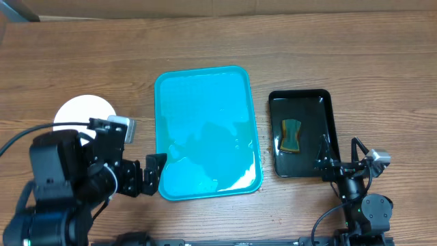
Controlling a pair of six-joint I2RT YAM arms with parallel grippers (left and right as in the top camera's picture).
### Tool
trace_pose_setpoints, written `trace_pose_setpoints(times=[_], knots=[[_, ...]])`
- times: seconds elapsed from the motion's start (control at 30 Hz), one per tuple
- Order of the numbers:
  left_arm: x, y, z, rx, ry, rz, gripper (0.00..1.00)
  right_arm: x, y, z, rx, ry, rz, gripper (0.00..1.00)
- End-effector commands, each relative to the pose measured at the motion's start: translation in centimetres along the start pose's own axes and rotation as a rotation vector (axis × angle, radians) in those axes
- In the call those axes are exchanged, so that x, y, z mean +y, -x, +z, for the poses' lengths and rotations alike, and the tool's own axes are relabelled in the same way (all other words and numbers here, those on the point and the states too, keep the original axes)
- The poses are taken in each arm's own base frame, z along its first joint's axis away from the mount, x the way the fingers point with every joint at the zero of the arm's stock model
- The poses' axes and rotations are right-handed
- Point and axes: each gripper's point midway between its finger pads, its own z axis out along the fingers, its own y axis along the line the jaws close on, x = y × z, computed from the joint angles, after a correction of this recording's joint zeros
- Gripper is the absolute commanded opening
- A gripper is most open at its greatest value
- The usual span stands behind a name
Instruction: Clean dirty plates on tray and stack at the side
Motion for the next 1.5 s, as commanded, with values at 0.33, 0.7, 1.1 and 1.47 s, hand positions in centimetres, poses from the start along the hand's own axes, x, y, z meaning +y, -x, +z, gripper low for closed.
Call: trace_pose_setpoints(times=[0.33,0.7,1.1,1.47], knots=[[0.8,1.9,1.1,-0.528,0.040,0.096,1.00,-0.4,0.0,0.0,-0.012,-0.014,-0.003,1.00],[1.9,-2.0,6.0,-0.752,0.038,0.199,1.00,-0.4,0.0,0.0,-0.012,-0.014,-0.003,1.00],[2.9,-4.1,11.1,-0.871,0.017,0.251,1.00,-0.4,0.0,0.0,-0.012,-0.014,-0.003,1.00],[3.3,-5.9,13.0,-0.763,0.008,0.217,1.00,-0.4,0.0,0.0,-0.012,-0.014,-0.003,1.00]])
